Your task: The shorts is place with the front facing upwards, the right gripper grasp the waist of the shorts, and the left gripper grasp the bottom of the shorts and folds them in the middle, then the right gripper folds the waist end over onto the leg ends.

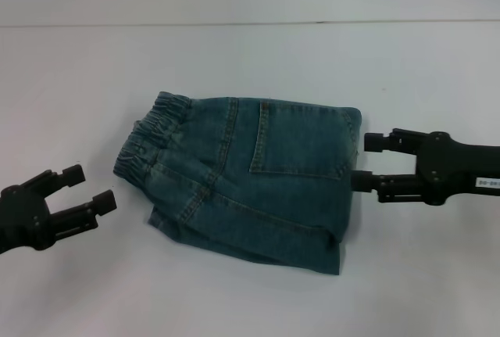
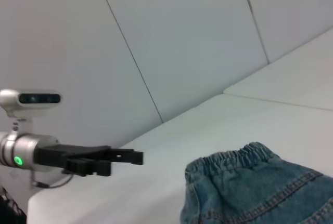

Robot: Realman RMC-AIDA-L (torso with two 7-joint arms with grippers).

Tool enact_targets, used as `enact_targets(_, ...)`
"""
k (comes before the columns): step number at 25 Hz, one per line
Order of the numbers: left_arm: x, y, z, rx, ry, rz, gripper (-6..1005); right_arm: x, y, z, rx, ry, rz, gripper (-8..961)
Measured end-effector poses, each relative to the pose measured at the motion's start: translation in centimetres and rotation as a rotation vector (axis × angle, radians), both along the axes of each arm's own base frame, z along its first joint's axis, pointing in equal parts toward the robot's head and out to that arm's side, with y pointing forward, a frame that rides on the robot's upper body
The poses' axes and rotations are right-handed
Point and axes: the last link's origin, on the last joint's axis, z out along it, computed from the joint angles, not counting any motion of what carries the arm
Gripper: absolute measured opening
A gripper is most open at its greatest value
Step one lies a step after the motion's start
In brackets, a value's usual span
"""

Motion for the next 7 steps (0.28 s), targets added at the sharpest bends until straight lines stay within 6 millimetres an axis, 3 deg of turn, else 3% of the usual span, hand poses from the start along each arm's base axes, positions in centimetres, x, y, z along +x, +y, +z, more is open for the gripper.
enact_targets(7, -0.08, -0.34, -0.22, -0.033, 0.011, -0.002, 947, -0.09, 0.56, -0.86, 0.009, -0.023, 0.016, 946)
